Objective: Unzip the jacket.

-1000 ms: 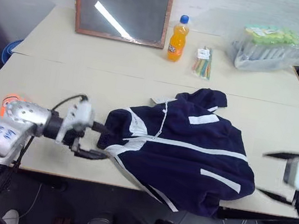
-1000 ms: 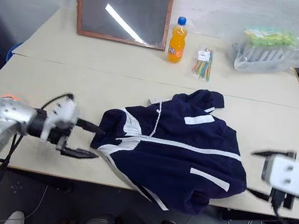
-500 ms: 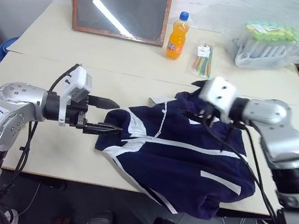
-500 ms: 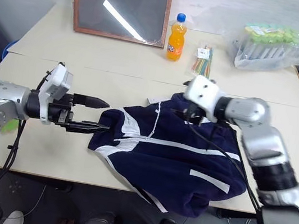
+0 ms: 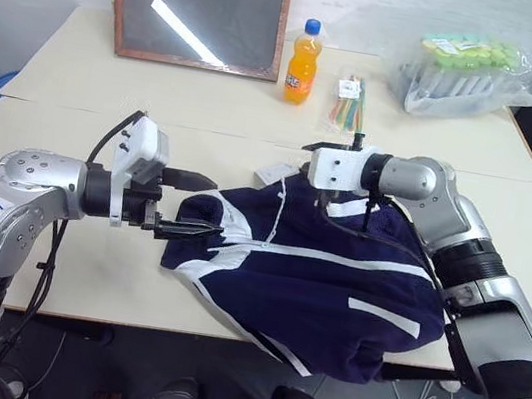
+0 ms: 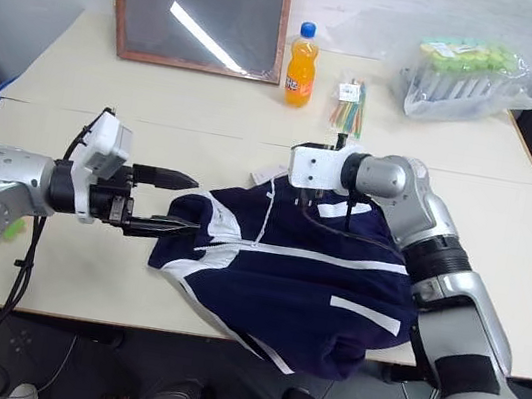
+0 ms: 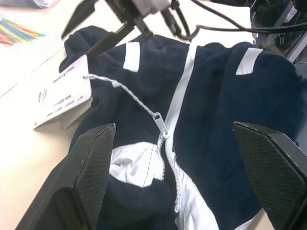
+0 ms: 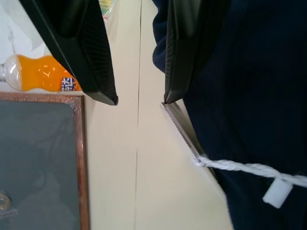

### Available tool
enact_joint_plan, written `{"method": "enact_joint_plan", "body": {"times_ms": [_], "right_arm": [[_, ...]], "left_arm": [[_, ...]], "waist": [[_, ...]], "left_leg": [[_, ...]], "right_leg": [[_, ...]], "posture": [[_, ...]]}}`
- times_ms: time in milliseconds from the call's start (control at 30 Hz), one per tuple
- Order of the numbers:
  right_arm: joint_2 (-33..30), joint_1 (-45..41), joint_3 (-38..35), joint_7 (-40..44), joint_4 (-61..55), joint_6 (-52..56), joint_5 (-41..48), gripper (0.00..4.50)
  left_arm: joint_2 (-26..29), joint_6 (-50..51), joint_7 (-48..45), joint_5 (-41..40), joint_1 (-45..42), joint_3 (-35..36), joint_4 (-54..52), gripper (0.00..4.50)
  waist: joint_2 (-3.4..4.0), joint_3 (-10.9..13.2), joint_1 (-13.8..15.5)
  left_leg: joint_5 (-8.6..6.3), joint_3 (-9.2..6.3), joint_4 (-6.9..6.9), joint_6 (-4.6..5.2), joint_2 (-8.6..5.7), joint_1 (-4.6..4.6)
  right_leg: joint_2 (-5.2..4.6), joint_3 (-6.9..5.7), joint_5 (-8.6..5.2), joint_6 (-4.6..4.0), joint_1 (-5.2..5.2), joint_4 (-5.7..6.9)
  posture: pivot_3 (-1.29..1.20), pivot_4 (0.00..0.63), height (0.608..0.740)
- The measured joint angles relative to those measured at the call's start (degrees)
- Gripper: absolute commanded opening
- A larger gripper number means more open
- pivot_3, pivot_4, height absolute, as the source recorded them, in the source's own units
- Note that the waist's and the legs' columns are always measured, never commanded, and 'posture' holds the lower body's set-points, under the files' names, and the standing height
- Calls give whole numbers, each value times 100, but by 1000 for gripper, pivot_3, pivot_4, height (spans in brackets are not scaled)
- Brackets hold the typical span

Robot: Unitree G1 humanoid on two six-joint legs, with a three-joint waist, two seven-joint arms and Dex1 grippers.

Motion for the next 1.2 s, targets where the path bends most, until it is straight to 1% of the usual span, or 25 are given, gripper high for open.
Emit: {"method": "enact_joint_plan", "body": {"times_ms": [200, 333, 467, 567, 667, 700, 867, 967, 1033, 1200], "right_arm": [[7, -64, 42, -126, 227, -700, -457, 1745], [20, -122, 241, -266, 242, -1195, -832, 1745], [210, -152, 298, -428, 348, -1361, -1083, 1745], [429, -253, 333, -536, 556, -1375, -1172, 1132], [489, -317, 346, -630, 759, -1433, -1234, 166], [488, -320, 347, -646, 803, -1450, -1254, 74], [429, -291, 320, -660, 777, -1461, -1238, 74], [181, -29, 130, -618, 306, -1318, -1100, 74], [-57, 315, -87, -557, -243, -1052, -978, 74], [-955, 1939, -999, -158, -2781, 214, -632, 74]], "left_arm": [[0, -7, 32, -2, 0, 72, 3, 4116], [-2, -31, 33, -2, -1, 100, 5, 4116], [-17, -57, 38, -2, -16, 100, 23, 4116], [-44, -103, 43, -1, -26, 97, 30, 4116], [-45, -125, 53, 0, -25, 97, 30, 4116], [-45, -128, 55, 0, -25, 97, 29, 4116], [-45, -159, 56, 3, -21, 93, 27, 4116], [-68, -191, 54, 14, -19, 58, 29, 4116], [-114, -231, 47, 21, -42, -27, 36, 4116], [-253, -377, -27, 119, -203, -301, 257, 4116]], "waist": [[0, 0, -3], [0, 0, -15], [0, 0, -18], [0, 0, -30], [0, 0, -26], [0, 0, -25], [1, 0, -49], [1, 0, -23], [1, 0, 11], [1, 0, 98]], "left_leg": [[0, 1, 0, 0, 1, 0], [0, 1, -1, 0, 1, 1], [0, 1, 0, 0, 2, 1], [0, 0, -1, -1, 2, 1], [0, -1, -1, -1, 2, 1], [0, -1, -1, -1, 2, 1], [1, -1, -2, -1, 3, 1], [1, -4, -2, -1, 2, 0], [0, -3, -2, -1, 1, -1], [0, -1, -1, -1, -2, -4]], "right_leg": [[1, 2, 0, 0, 0, 0], [1, 2, 0, 0, 0, 0], [1, 3, 0, 0, 0, 0], [3, 2, 0, 0, 0, 0], [2, 3, 0, 0, 1, 0], [2, 2, 0, -1, 1, 0], [3, 3, 0, -1, 0, 0], [3, 5, 0, -1, 1, 0], [2, 6, 0, -1, 1, -2], [2, 9, 0, -1, 2, -5]], "posture": [[0, 150, 740], [0, 150, 740], [0, 150, 740], [0, 150, 740], [0, 150, 740], [0, 150, 740], [0, 150, 740], [0, 150, 740], [0, 150, 740], [0, 150, 740]]}}
